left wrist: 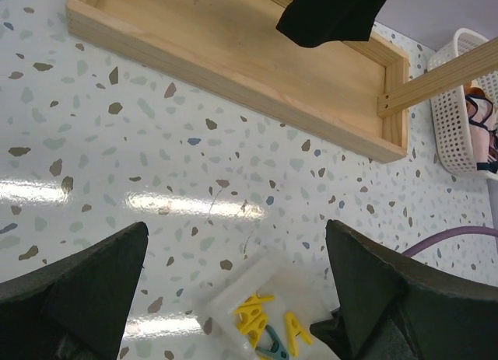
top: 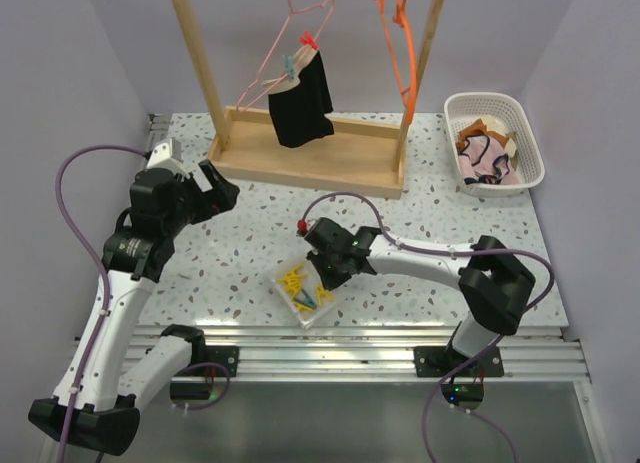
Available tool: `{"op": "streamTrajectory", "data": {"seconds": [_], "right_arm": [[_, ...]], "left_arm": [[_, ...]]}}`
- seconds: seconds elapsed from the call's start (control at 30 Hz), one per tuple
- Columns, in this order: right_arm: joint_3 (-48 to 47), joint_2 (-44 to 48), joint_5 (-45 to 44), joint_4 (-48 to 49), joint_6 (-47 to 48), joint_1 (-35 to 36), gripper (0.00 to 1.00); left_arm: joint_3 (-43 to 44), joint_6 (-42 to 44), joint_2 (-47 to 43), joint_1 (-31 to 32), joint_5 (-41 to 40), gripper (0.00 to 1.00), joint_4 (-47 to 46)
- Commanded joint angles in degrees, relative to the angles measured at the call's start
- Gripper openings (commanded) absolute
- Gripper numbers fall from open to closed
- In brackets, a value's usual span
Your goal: Remove the underwear clipped to the hanger
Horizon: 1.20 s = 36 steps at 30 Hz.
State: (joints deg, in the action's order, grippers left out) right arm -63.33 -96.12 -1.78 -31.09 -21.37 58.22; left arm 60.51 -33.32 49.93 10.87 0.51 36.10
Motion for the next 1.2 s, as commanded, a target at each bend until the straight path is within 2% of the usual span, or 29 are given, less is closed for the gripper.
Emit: {"op": "streamTrajectory", "data": {"seconds": [0.0,0.17,0.33,0.37,0.63,0.77,0.8,0.83,0.9,0.93,0.97,1.03,1.07,1.17], "right_arm": [[3.73,5.04,-2.70,0.42,-2.62,-5.63,0.00],[10.15,12.43,-6.91,-3.78,-5.52,-15.48,0.00],[13.22,16.04,-13.06,-11.09,-10.79,-19.28,0.00],[13.75,17.61,-14.90,-14.14,-14.37,-20.32,0.00],[19.11,31.76,-19.92,-29.63,-33.98,-21.13,0.00],[21.49,36.17,-21.77,-30.96,-37.34,-22.00,0.00],[21.76,36.17,-21.77,-30.96,-37.52,-22.35,0.03],[21.58,35.74,-21.51,-31.05,-37.70,-22.44,0.20],[20.80,35.56,-21.33,-32.10,-37.96,-22.53,0.32],[19.40,36.60,-21.25,-32.45,-37.44,-22.53,0.47],[18.60,37.48,-21.68,-33.32,-37.43,-22.62,0.55],[15.19,40.37,-22.82,-34.47,-36.39,-22.62,0.62],[14.12,40.83,-23.52,-35.08,-35.86,-22.62,0.72],[9.29,40.31,-24.06,-38.41,-34.80,-22.71,0.89]], "left_arm": [[0.57,2.03,0.86,-0.68,-1.66,1.00,-0.85],[0.22,2.30,1.92,-0.68,-0.78,1.00,-2.96],[-2.85,2.91,3.94,-0.68,1.50,1.00,-6.82],[-3.46,3.17,4.38,-0.68,2.55,1.00,-7.70],[-5.67,4.41,8.33,-0.77,5.11,1.00,-14.56],[-6.19,3.79,12.98,-1.03,5.81,1.00,-18.77],[-6.28,3.44,13.95,-1.12,5.90,1.00,-20.26],[-5.67,3.18,15.10,-1.20,6.08,1.00,-20.80],[-4.79,2.13,18.52,-1.56,6.52,1.00,-22.11],[-3.57,1.68,19.75,-1.64,6.52,1.00,-22.47],[-2.86,0.98,21.85,-1.99,5.56,1.00,-22.47],[-0.32,-2.09,24.15,-2.70,3.71,1.00,-21.34],[0.56,-3.32,26.86,-3.57,3.10,1.00,-20.81],[3.64,-7.89,32.66,-4.98,2.65,1.00,-20.10]]}}
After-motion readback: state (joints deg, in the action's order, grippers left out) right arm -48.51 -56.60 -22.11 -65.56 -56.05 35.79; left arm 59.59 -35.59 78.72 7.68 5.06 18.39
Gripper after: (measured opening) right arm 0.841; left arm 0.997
